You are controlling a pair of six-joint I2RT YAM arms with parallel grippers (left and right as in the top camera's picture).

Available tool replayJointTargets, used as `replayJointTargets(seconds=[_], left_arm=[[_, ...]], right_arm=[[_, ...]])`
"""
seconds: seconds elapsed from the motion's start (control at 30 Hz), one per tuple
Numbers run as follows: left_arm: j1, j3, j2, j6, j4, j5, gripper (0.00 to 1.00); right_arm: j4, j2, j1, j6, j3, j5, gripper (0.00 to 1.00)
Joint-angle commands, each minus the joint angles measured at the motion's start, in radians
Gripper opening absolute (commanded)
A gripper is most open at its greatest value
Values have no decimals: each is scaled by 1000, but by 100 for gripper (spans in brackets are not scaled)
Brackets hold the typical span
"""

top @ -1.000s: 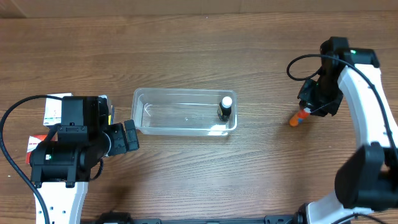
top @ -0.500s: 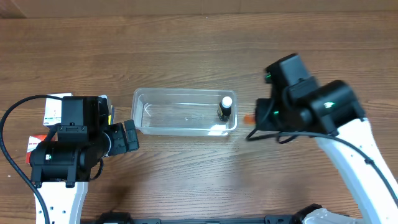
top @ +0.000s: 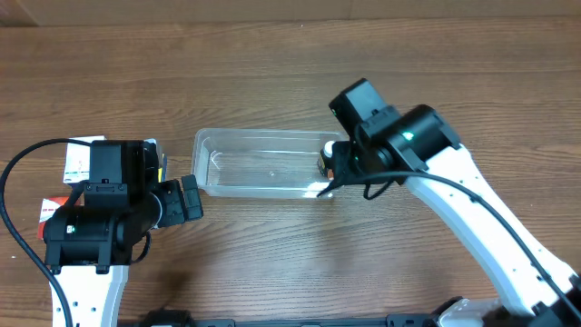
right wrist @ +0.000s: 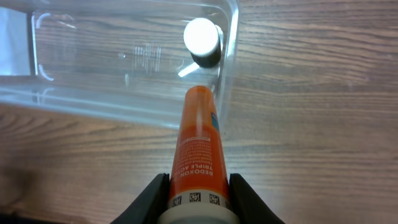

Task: Pack container
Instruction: 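Lift the orange tube and lower it into the container beside the bottle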

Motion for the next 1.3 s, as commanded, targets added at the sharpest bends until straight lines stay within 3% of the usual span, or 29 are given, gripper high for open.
replayJointTargets(seconds=[0.0,0.43,1.03,1.2,1.27], left_arm=[[11,22,2,-6,4,10,100],[11,22,2,-6,4,10,100],[11,22,2,-6,3,10,100],[11,22,2,-6,3,10,100],[11,22,2,-6,3,10,100]], right_arm=[[23,42,4,7,16,13,7],[59,213,4,7,16,12,7],[87,220,2,30,-36,12,8],[69,220,2,30,-36,12,12],[64,220,2,30,-36,12,22]])
